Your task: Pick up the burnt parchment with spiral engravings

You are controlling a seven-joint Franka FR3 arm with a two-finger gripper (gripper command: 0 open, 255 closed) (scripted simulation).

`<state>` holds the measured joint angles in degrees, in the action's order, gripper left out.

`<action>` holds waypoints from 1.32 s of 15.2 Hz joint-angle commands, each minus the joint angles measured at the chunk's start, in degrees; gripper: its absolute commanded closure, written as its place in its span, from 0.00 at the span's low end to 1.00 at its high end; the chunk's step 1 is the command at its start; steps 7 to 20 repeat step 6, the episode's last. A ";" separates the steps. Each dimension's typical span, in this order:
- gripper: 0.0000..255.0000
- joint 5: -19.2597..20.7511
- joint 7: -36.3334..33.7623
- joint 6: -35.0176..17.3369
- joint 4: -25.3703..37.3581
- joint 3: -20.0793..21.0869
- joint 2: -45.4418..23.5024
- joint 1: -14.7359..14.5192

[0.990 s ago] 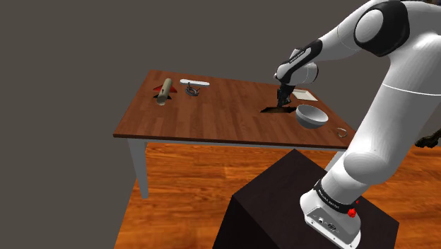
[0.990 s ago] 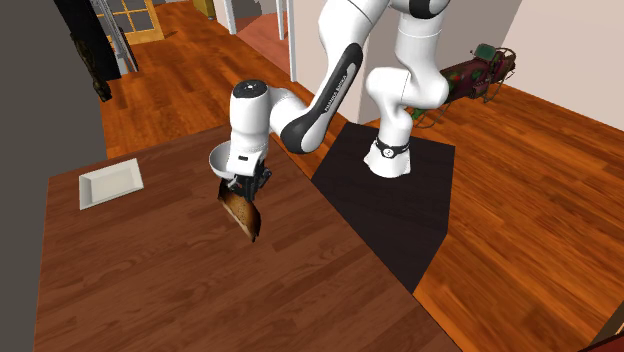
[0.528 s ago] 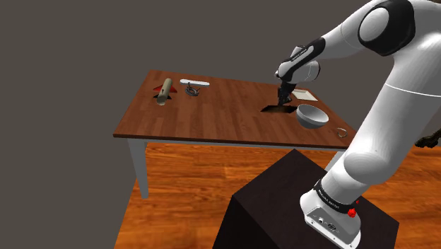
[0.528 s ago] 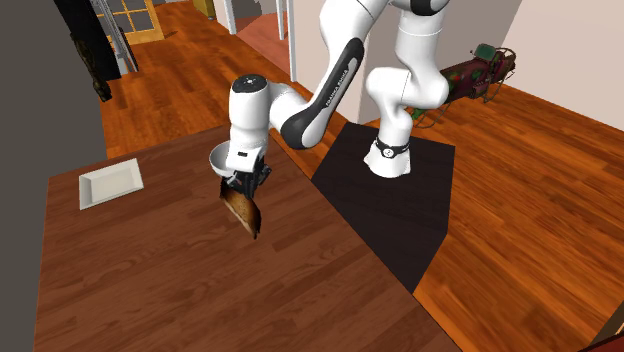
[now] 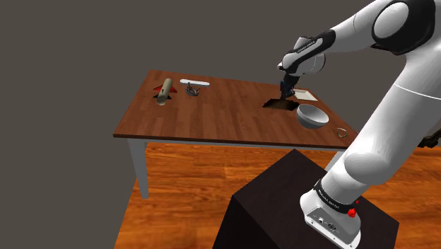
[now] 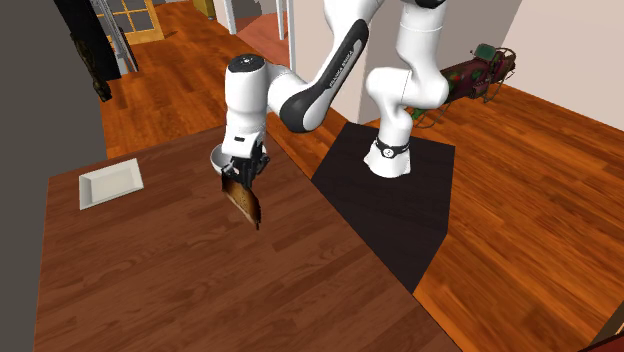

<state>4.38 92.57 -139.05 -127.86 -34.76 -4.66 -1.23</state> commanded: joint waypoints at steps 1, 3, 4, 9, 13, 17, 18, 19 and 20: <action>1.00 0.69 -0.40 1.56 0.70 -0.08 0.97 -0.13; 1.00 1.41 -0.80 3.10 1.34 -0.13 2.01 -0.26; 1.00 1.74 -0.99 3.87 1.68 -0.13 2.51 -0.31; 1.00 1.80 -1.02 3.98 1.73 -0.12 2.59 -0.30; 1.00 1.80 -1.02 3.98 1.73 -0.12 2.59 -0.30; 1.00 1.80 -1.02 3.98 1.73 -0.12 2.59 -0.30; 1.00 1.80 -1.02 3.98 1.73 -0.12 2.59 -0.30; 1.00 1.80 -1.02 3.98 1.73 -0.12 2.59 -0.30; 1.00 1.80 -1.02 3.98 1.73 -0.12 2.59 -0.30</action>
